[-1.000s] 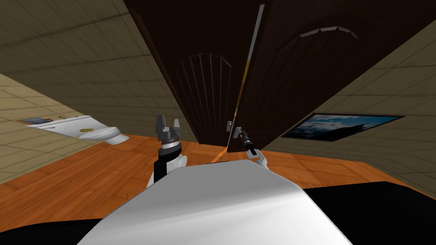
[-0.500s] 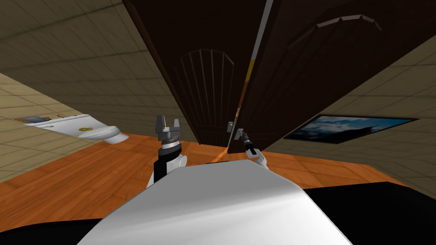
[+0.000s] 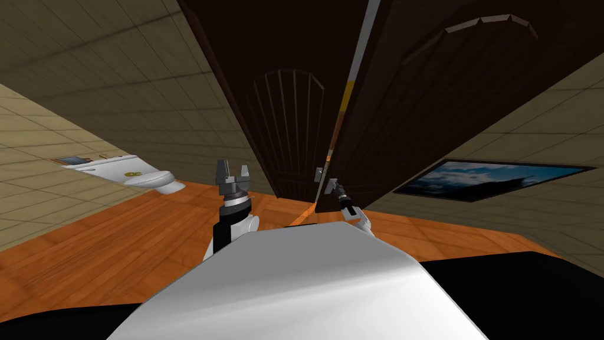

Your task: Pull the door open

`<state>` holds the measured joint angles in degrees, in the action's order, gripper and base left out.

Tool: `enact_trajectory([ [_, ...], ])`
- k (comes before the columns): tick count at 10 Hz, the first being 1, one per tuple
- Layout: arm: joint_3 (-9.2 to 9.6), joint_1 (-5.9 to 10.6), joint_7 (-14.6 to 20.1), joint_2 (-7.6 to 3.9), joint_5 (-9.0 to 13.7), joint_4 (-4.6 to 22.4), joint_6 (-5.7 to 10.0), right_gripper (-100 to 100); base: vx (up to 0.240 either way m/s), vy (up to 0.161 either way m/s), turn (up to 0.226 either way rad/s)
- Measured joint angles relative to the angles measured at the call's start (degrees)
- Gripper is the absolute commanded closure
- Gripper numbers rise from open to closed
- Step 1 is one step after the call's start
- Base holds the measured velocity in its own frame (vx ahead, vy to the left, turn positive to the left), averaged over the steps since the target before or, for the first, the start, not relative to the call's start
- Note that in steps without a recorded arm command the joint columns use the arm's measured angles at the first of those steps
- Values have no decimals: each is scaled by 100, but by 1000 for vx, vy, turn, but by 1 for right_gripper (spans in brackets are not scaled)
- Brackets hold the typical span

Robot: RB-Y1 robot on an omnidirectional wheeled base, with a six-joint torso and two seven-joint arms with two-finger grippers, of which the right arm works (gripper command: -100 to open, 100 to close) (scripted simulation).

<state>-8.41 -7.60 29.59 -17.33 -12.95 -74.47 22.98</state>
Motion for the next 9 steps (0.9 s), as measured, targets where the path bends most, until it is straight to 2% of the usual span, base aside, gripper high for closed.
enact_trajectory([
  [2, 131, -111, 136, -99, -38, -61, 95, 100, -201, -95, 147],
  [6, 395, -370, 486, -406, -108, -195, 346, 100, -243, -126, 151],
  [7, 453, -410, 560, -464, -130, -209, 423, 100, -122, -47, 29],
  [8, 475, -432, 573, -462, -138, -197, 433, 100, -154, -76, 119],
  [9, 485, -495, 623, -520, -154, -203, 499, 100, -206, -87, 133],
])
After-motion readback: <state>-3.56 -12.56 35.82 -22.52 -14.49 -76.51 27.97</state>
